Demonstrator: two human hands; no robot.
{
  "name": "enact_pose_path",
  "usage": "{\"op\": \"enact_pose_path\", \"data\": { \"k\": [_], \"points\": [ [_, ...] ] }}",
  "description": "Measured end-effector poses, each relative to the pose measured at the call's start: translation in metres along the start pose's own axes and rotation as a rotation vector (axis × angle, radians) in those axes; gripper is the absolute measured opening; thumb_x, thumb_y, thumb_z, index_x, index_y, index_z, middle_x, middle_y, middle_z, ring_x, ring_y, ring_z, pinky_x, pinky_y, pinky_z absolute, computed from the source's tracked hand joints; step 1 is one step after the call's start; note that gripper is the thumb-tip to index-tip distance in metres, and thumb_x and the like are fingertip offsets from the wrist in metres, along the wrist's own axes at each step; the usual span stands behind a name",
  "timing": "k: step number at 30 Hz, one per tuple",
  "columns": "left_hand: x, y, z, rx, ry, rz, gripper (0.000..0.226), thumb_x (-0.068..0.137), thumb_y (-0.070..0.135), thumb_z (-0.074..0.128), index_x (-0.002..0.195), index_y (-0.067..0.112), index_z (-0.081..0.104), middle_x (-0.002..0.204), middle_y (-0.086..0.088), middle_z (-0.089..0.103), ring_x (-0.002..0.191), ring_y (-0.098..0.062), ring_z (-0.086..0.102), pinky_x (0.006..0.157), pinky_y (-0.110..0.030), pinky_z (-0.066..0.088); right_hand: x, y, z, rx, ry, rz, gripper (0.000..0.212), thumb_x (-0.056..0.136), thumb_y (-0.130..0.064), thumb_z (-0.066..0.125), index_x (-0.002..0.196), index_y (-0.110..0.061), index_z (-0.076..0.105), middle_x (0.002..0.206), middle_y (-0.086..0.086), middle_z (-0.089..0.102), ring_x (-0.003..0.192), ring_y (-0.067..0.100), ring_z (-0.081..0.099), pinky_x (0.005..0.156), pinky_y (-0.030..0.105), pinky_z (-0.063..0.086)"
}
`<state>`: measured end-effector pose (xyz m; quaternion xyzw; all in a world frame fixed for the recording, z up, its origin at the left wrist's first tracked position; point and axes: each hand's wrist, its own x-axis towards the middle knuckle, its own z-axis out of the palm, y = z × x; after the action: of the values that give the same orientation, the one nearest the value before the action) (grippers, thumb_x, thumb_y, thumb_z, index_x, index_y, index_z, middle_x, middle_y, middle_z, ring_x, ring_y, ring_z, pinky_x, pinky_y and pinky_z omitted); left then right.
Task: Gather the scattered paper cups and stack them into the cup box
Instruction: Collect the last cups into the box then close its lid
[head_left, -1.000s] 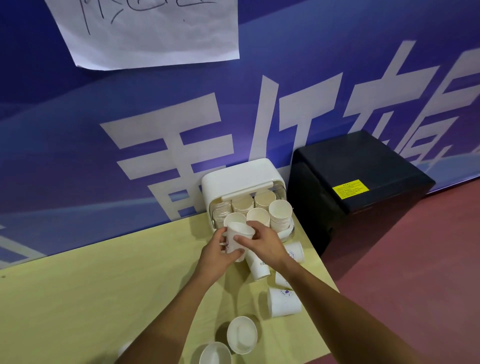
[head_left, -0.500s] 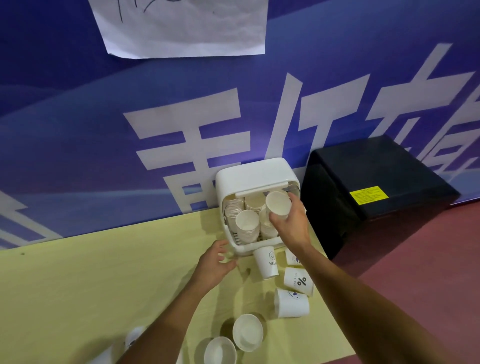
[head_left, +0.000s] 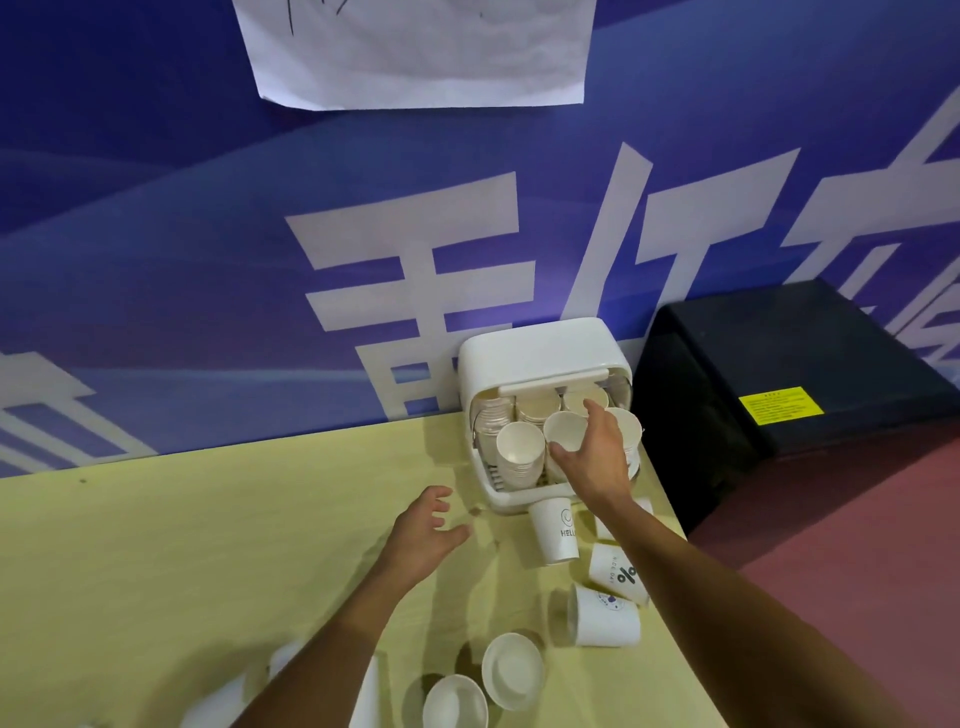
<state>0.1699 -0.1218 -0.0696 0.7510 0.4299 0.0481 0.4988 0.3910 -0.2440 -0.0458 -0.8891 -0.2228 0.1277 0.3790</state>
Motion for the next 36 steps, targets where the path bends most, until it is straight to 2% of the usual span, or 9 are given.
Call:
{"op": "enact_pose_path", "data": {
  "k": [7, 14, 23, 26, 31, 36],
  "points": [
    [-0.003, -0.003, -0.009, 0.009, -0.005, 0.022, 0.058, 0.079, 0.027, 0.078, 0.130, 0.021, 0.050, 0.120, -0.001, 0.056, 0.104, -0.019, 0.058, 0.083, -0.024, 0.046, -0.024, -0.021, 0.018, -0.017, -0.018, -0.190, 0.060, 0.087, -0.026, 0.070, 0.140, -0.013, 0.046, 0.138, 0.007, 0.050, 0.126, 0.026, 0.048, 0.103, 0.042, 0.045],
    [-0.024, -0.033, -0.056, -0.037, 0.085, -0.021, 0.059, 0.079, 0.024, 0.080, 0.130, 0.016, 0.051, 0.120, -0.005, 0.057, 0.098, -0.018, 0.057, 0.081, -0.021, 0.043, -0.065, -0.066, 0.083, -0.038, -0.292, -0.342, 0.064, 0.088, -0.030, 0.071, 0.144, -0.013, 0.045, 0.143, 0.006, 0.051, 0.129, 0.023, 0.050, 0.106, 0.037, 0.043],
    [-0.086, -0.127, -0.153, -0.106, 0.281, -0.182, 0.060, 0.079, 0.027, 0.079, 0.131, 0.016, 0.051, 0.121, -0.005, 0.057, 0.101, -0.017, 0.055, 0.083, -0.022, 0.043, -0.132, -0.138, 0.184, -0.142, -0.622, -0.520, 0.062, 0.089, -0.035, 0.071, 0.142, -0.013, 0.049, 0.142, 0.007, 0.051, 0.126, 0.023, 0.054, 0.102, 0.031, 0.044],
    [-0.115, -0.163, -0.184, -0.117, 0.369, -0.245, 0.059, 0.078, 0.026, 0.080, 0.128, 0.015, 0.052, 0.113, -0.002, 0.056, 0.097, -0.017, 0.055, 0.082, -0.021, 0.043, -0.161, -0.160, 0.218, -0.174, -0.729, -0.564, 0.062, 0.089, -0.037, 0.070, 0.142, -0.014, 0.048, 0.143, 0.007, 0.049, 0.128, 0.023, 0.053, 0.103, 0.032, 0.044],
    [-0.156, -0.221, -0.224, -0.144, 0.470, -0.358, 0.057, 0.077, 0.023, 0.080, 0.127, 0.017, 0.052, 0.111, 0.001, 0.054, 0.100, -0.019, 0.057, 0.082, -0.026, 0.046, -0.210, -0.186, 0.266, -0.236, -0.869, -0.620, 0.062, 0.089, -0.038, 0.069, 0.142, -0.015, 0.048, 0.144, 0.006, 0.049, 0.128, 0.021, 0.052, 0.103, 0.030, 0.043],
    [-0.188, -0.268, -0.247, -0.157, 0.576, -0.412, 0.056, 0.074, 0.022, 0.083, 0.122, 0.015, 0.056, 0.107, 0.000, 0.057, 0.092, -0.016, 0.056, 0.079, -0.025, 0.045, -0.250, -0.195, 0.303, -0.333, -0.977, -0.667, 0.065, 0.088, -0.044, 0.069, 0.143, -0.019, 0.047, 0.145, 0.002, 0.047, 0.122, 0.017, 0.054, 0.097, 0.025, 0.043]
  ]
}}
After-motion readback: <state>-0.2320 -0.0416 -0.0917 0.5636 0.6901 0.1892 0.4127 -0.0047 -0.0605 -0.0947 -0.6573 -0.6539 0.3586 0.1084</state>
